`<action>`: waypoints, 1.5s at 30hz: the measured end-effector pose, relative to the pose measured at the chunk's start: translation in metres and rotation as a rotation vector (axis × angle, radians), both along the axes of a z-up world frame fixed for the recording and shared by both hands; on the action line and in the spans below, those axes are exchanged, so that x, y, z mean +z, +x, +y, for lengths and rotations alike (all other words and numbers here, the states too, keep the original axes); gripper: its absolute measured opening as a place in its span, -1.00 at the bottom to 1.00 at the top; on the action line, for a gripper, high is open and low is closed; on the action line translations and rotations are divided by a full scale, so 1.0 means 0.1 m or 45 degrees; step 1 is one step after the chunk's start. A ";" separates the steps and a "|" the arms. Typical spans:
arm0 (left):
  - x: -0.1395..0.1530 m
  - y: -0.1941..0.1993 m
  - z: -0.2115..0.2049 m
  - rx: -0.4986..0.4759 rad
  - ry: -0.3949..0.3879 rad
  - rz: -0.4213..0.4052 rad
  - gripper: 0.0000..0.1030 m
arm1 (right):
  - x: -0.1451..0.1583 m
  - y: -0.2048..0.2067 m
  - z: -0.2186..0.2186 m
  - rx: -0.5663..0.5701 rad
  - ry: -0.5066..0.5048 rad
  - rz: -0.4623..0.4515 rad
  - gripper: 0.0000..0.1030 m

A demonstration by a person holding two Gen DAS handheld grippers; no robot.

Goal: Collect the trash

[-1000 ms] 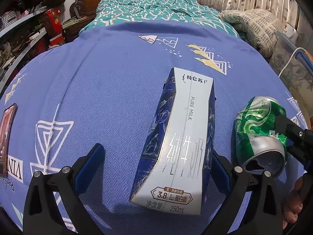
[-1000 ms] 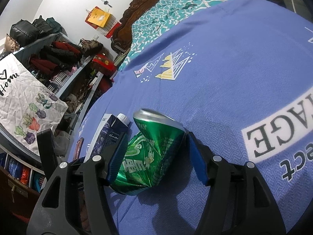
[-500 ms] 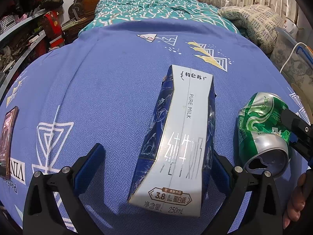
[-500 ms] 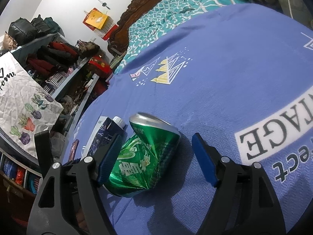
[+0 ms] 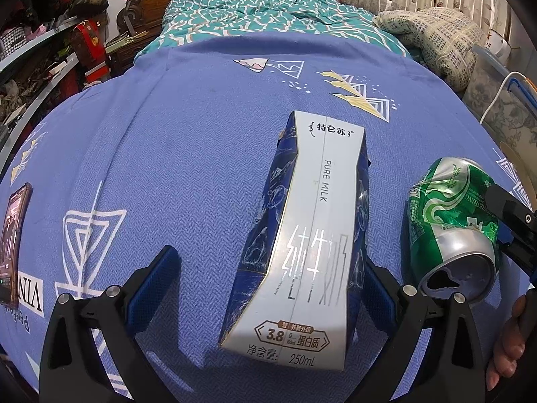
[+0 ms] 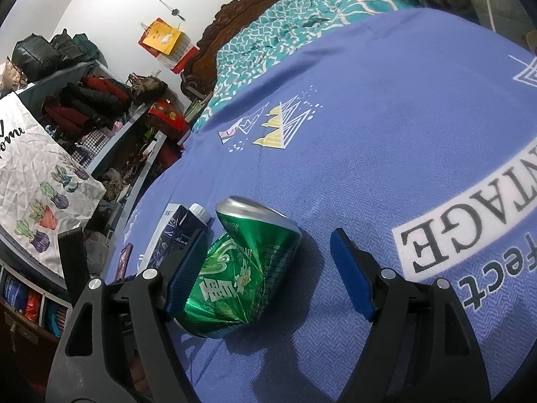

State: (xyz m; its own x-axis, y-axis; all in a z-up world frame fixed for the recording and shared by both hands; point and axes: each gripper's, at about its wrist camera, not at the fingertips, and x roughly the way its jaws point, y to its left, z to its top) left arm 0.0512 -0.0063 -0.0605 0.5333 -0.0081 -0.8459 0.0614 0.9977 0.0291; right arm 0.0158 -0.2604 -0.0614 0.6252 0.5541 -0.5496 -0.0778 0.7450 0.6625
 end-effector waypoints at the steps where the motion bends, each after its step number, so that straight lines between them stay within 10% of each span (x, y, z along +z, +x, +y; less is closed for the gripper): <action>1: 0.00 0.00 0.00 0.000 0.001 0.000 0.85 | 0.00 -0.01 -0.01 0.001 0.002 -0.001 0.47; 24: 0.01 0.00 0.04 -0.034 -0.009 0.000 0.84 | 0.01 -0.15 -0.04 -0.047 0.032 0.038 0.28; 33: 0.21 0.00 0.12 -0.164 0.033 -0.081 0.84 | -0.02 -0.23 -0.01 -0.088 0.060 0.086 0.03; 37: 0.33 0.05 0.07 -0.190 0.035 -0.115 0.83 | -0.12 -0.16 -0.01 -0.026 0.203 0.162 -0.52; 42: 0.20 0.13 0.09 -0.244 -0.172 0.078 -0.03 | -0.15 -0.07 -0.10 0.014 0.322 0.190 -0.59; 45: 0.24 0.15 -0.07 -0.247 -0.145 0.100 -0.03 | -0.08 -0.06 -0.34 -0.003 0.351 0.149 -0.60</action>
